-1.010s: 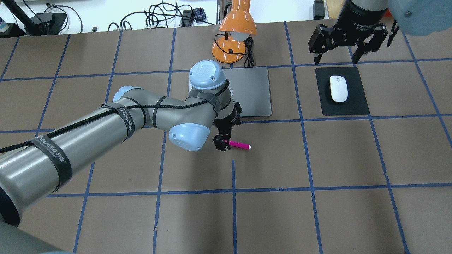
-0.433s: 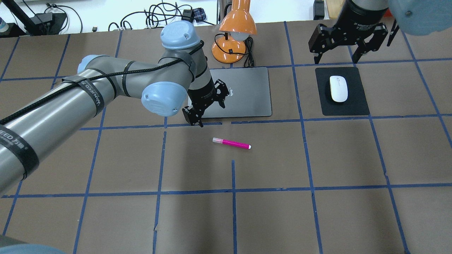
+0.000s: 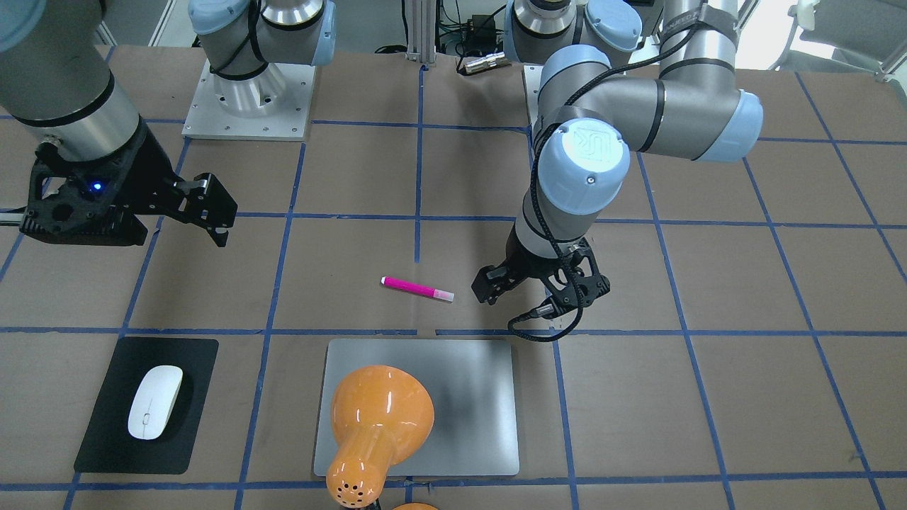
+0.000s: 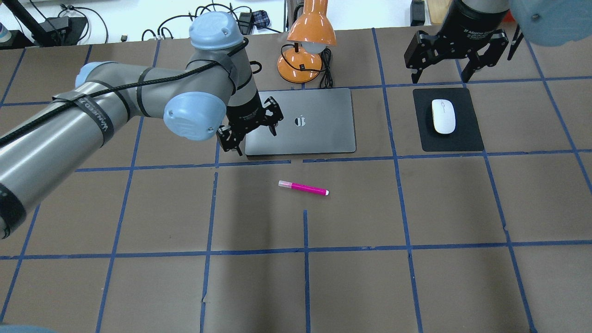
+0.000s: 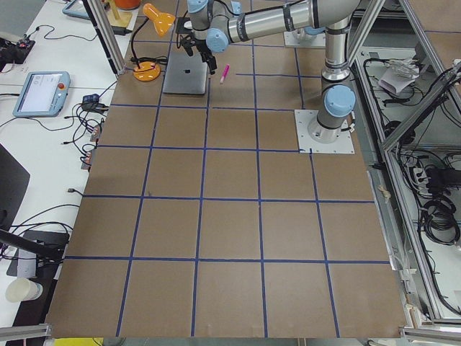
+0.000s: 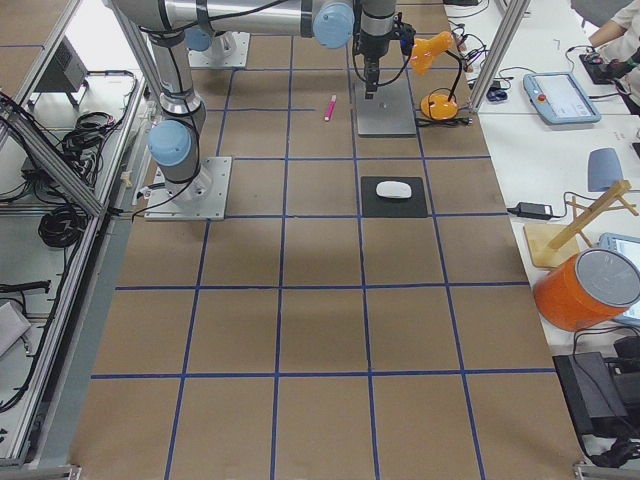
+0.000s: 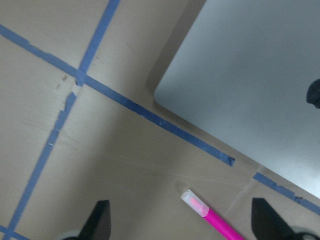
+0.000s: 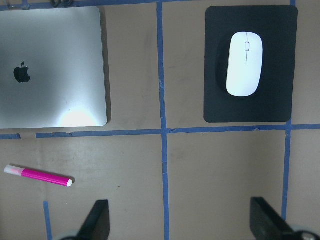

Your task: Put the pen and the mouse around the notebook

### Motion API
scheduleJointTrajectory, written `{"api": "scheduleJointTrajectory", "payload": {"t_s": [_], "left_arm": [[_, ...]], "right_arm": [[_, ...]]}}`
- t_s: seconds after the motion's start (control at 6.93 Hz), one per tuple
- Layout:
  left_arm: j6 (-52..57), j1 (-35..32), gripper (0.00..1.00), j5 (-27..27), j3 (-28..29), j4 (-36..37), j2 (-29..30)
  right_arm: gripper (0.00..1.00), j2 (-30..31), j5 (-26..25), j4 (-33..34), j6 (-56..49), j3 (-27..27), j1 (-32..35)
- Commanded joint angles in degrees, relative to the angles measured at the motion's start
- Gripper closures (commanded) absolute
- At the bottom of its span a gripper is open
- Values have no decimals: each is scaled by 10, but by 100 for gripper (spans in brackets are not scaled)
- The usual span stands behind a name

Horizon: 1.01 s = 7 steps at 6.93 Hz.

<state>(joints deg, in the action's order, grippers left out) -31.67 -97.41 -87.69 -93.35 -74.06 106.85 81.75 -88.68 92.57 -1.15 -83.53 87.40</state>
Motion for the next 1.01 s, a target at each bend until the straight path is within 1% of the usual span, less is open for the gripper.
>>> {"api": "scheduleJointTrajectory", "payload": {"t_s": [0.0,0.29,0.43,0.87], "left_arm": [[140,60,0,-4,19,-25,-23],[243,98,0,-5,60,-105,-51],[299,105,0,-9,62,-127,-69],[327,118,0,-13,54,-163,-113]], "right_arm": [[0,1,0,1,2,0,9],[0,1,0,6,1,0,11],[0,1,0,6,2,0,11],[0,0,0,7,2,0,14]]}}
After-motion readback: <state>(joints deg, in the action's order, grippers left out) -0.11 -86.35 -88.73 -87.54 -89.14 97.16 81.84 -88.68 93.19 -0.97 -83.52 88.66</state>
